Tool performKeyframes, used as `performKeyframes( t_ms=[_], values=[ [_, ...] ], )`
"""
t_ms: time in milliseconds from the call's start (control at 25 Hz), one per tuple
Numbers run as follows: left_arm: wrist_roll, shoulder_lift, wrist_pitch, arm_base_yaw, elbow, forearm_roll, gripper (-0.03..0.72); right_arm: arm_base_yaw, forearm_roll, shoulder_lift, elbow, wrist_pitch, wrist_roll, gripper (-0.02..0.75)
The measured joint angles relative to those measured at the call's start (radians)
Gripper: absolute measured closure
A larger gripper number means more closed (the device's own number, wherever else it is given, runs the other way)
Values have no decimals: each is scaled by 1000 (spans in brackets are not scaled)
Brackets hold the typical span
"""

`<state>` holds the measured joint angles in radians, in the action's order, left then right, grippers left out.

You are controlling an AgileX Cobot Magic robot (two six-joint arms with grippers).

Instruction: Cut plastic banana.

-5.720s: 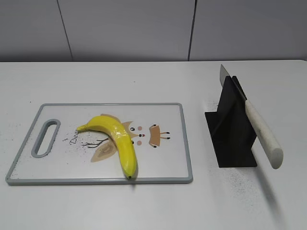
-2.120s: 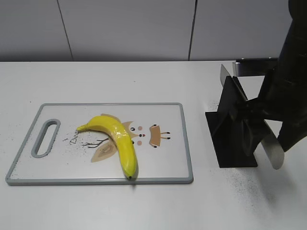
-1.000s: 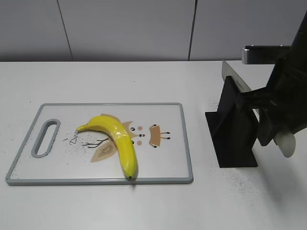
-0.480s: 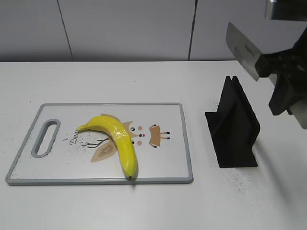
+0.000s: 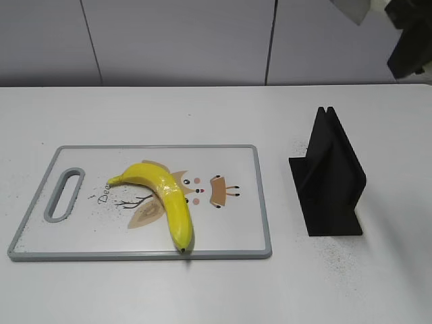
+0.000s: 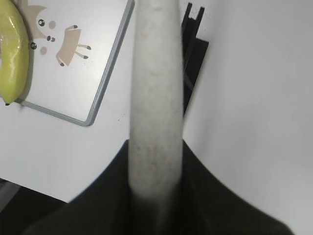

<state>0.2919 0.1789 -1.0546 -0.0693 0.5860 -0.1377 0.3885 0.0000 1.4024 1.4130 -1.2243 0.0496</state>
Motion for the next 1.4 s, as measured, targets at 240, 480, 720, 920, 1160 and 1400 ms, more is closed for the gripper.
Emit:
performKeyframes(
  t_ms=[240, 480, 720, 920, 1160, 1400],
  values=[
    [36, 168, 94, 96, 45, -19, 168, 0, 0, 80, 73, -2, -206, 577],
    [123, 411, 98, 286, 149, 26, 168, 0, 0, 172, 108, -3, -435, 577],
    [341, 684, 62, 402, 335, 55, 168, 0, 45, 235, 110, -3, -735, 577],
    [502, 915, -3, 490, 519, 67, 168, 16, 121, 268, 118, -2, -978, 577],
    [580, 1158, -52, 626, 698, 138, 168, 63, 141, 337, 120, -1, -1128, 577],
    [634, 1318, -101, 674, 766, 158, 168, 95, 205, 382, 128, 12, -1202, 577]
  ],
)
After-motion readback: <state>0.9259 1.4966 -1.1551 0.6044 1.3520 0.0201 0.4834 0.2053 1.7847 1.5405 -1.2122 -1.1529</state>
